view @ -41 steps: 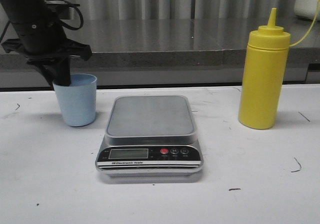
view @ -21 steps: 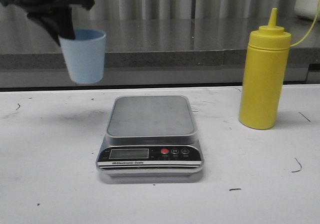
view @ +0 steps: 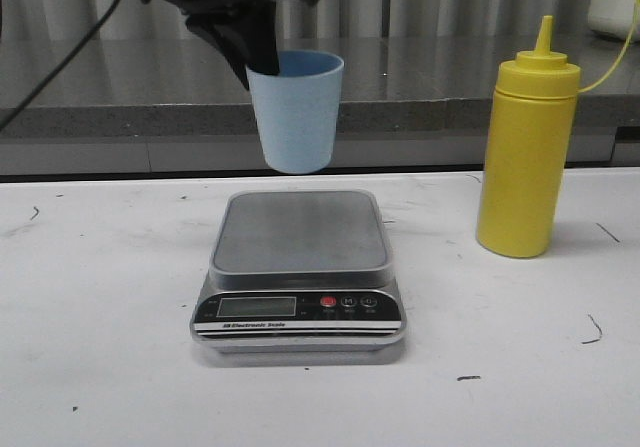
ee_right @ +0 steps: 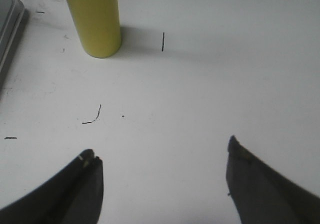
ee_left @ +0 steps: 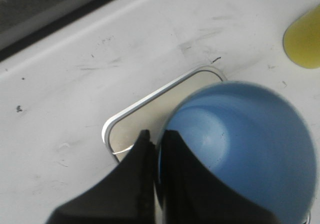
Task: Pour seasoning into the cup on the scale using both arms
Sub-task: 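Lift the cup with the left gripper and move it over the scale, then set the cup on the scale, open the left gripper, lift away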
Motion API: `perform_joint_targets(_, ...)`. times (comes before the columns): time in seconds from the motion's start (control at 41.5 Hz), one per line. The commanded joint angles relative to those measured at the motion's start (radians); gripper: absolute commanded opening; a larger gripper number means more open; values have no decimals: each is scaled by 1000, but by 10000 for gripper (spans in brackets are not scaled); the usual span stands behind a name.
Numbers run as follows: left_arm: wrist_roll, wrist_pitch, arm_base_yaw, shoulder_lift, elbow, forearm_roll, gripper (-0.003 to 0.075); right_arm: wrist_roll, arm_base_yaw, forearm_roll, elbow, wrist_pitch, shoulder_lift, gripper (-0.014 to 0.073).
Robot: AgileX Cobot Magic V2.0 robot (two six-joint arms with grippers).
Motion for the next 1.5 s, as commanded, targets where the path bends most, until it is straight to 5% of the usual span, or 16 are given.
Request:
perform_joint_targets(0.0,-8,-63,-7,-21,-32,-33,-20,-7,-7,-7,-29,-56,7,538)
perform_joint_targets(0.386,-8,-42,-7,38,-32,-34,-4,-7,-7,-7,-29,-56,7,538)
perform_joint_targets(0.482,-8,-42,-7,38,-32,-38,95,-7,-7,-7,-29,-56,7,538)
perform_joint_targets(0.627,-10,-39,-7,36,-32,-38,348,-7,-7,-7,-29,-56,7,538)
perform_joint_targets(0.724,-10,-31,-7,12,-32,-38,431,-7,-7,-7,-29,-56,7,538)
perform_joint_targets(0.989,-10,45,-7,-189,-1,19,421,-7,-7,-7,-29,-56,7,538)
perform_joint_targets(1.471,-95,-73,-7,-796,541,59,421,-7,-7,-7,-29,-56,7,538)
